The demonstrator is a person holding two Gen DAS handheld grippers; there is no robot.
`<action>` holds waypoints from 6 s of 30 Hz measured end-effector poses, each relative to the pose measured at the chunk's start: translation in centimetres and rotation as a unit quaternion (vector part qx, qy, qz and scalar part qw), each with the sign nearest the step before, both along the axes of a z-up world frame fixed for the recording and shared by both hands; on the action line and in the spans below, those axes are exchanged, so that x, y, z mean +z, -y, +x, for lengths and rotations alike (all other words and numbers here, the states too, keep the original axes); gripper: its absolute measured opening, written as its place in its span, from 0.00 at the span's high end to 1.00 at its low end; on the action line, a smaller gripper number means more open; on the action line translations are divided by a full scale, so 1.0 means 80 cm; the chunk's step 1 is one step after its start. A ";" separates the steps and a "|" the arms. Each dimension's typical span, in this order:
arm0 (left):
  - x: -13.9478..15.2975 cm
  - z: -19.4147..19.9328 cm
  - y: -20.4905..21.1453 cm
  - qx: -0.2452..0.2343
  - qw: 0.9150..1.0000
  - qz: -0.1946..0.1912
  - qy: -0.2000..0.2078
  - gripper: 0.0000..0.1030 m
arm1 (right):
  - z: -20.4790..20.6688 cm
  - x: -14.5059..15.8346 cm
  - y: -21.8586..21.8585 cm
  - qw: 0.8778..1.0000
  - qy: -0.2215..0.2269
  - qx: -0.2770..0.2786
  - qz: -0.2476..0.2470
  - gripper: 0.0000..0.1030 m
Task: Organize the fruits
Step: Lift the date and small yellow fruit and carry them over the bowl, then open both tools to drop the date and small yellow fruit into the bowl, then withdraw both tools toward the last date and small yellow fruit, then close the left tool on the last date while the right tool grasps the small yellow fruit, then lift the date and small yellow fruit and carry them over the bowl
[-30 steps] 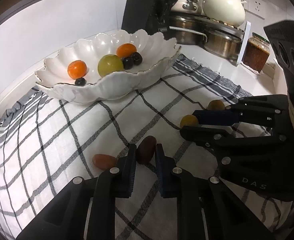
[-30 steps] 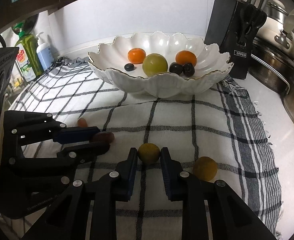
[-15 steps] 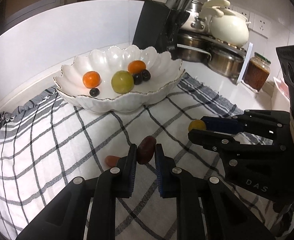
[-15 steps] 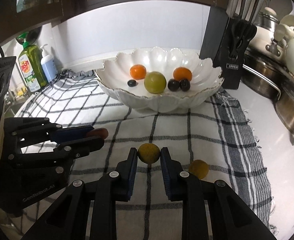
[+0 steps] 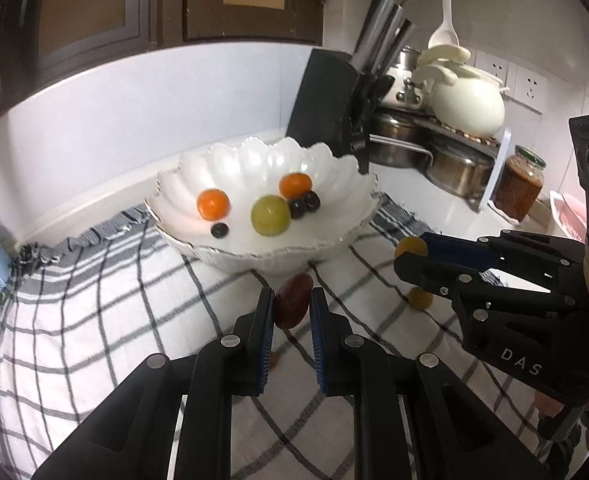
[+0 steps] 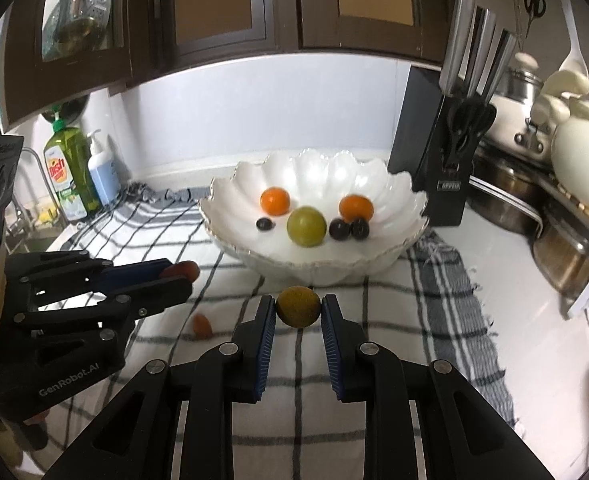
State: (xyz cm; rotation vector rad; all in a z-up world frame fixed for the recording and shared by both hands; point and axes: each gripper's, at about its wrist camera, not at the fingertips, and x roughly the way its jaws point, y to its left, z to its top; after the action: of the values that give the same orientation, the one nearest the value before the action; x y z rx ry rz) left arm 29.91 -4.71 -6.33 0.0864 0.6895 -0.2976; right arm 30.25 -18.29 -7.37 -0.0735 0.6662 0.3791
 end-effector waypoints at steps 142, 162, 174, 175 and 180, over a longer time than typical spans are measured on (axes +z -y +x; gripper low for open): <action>-0.082 0.020 -0.014 0.036 0.995 0.020 -0.088 0.64 | 0.015 -0.076 0.048 0.986 -0.103 -0.131 -0.018 0.54; -0.103 0.043 -0.014 0.044 0.992 0.017 -0.113 0.74 | 0.036 -0.096 0.046 0.984 -0.125 -0.127 -0.019 0.74; -0.076 0.021 -0.012 0.046 0.996 0.036 -0.066 0.75 | 0.017 -0.081 0.043 0.987 -0.104 -0.118 -0.022 0.74; -0.072 0.018 -0.012 0.045 0.996 0.035 -0.063 0.75 | 0.014 -0.078 0.043 0.988 -0.101 -0.117 -0.022 0.74; -0.053 0.008 -0.011 0.042 0.998 0.025 -0.050 0.75 | 0.004 -0.060 0.044 0.990 -0.086 -0.112 -0.015 0.74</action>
State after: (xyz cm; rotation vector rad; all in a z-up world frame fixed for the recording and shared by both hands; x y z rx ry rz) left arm 30.56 -3.80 -10.57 0.0903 0.7977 -0.2052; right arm 30.61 -21.78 -12.18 0.0052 0.8422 0.1597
